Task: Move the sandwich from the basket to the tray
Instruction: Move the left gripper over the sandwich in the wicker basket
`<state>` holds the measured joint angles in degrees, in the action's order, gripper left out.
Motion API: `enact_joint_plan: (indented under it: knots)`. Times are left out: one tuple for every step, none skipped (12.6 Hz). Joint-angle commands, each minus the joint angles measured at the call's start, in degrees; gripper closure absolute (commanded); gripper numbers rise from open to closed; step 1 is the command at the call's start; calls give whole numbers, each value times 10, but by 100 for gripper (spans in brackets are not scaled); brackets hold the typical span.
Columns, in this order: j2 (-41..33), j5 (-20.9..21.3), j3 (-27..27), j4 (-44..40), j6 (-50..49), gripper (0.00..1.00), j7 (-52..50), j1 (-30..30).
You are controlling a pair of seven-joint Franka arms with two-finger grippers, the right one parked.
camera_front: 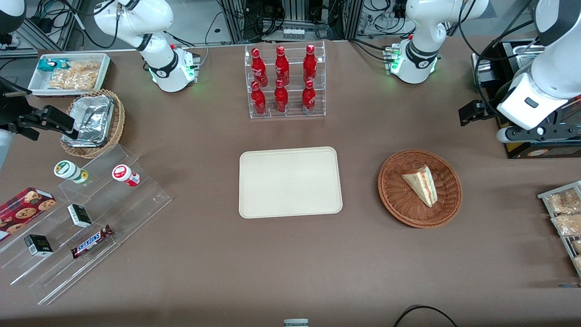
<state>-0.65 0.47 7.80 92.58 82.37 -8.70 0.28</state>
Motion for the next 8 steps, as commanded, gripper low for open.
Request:
enact_joint_plan:
  knots:
    - [-1,-5,5,-5,0,0,8,7]
    - [-1,-5,5,-2,0,0,8,7]
    - [1,-4,5,1,0,0,8,6]
    - [6,-3,5,6,1,0,8,4]
    - [12,-3,6,8,1,0,8,3]
    - [20,-2,7,17,3,0,8,1]
    - [27,-2,8,29,16,0,8,-1]
    - [29,-1,9,50,40,0,8,-1]
